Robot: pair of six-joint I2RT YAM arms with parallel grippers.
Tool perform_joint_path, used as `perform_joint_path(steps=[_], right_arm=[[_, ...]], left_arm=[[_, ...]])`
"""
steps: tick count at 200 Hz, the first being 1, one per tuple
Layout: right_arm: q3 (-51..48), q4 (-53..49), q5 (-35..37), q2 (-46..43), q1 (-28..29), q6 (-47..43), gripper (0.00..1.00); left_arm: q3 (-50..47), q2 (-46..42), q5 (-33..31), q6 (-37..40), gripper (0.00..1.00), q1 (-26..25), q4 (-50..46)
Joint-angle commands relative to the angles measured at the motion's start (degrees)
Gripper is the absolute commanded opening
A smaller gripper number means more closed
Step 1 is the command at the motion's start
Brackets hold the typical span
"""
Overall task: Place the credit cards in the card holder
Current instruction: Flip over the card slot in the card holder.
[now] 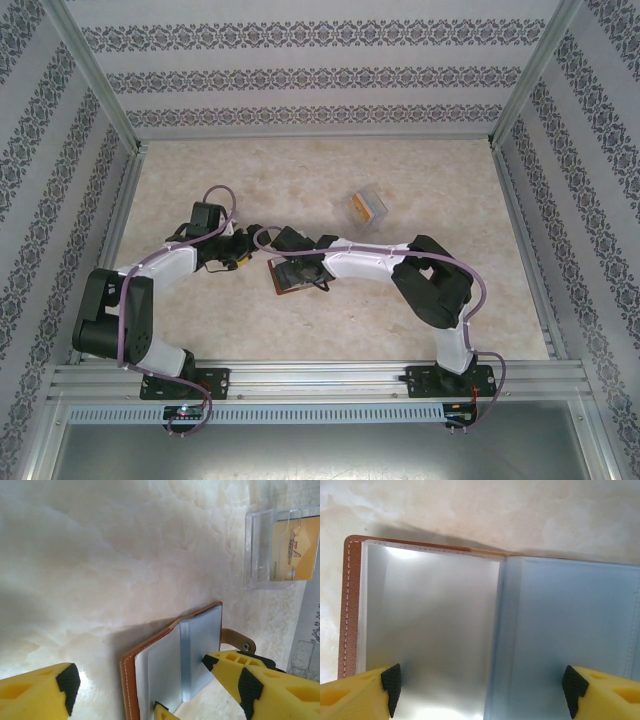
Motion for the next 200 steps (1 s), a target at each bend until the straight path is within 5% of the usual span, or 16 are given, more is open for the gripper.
perform_joint_path(steps=[1, 65, 148, 200], right_arm=[[-0.5, -1.8, 2.0, -1.6, 0.6, 0.7, 0.87], [-8.4, 2.8, -2.3, -11.9, -4.9, 2.0, 0.84], [-11.2, 5.6, -9.2, -8.1, -8.0, 4.3, 0.65], [-9.2, 3.1, -5.9, -7.8, -6.6, 3.4, 0.62]], left_arm=[[0.7, 0.9, 1.2, 1.9, 0.77, -0.3, -3.6], [2.7, 2.4, 0.8, 5.5, 0.58, -4.8, -4.0], [3.3, 8.7, -1.2, 8.5, 0.60, -7.0, -5.4], [2.6, 7.4, -1.6, 7.1, 0.63, -6.8, -4.1]])
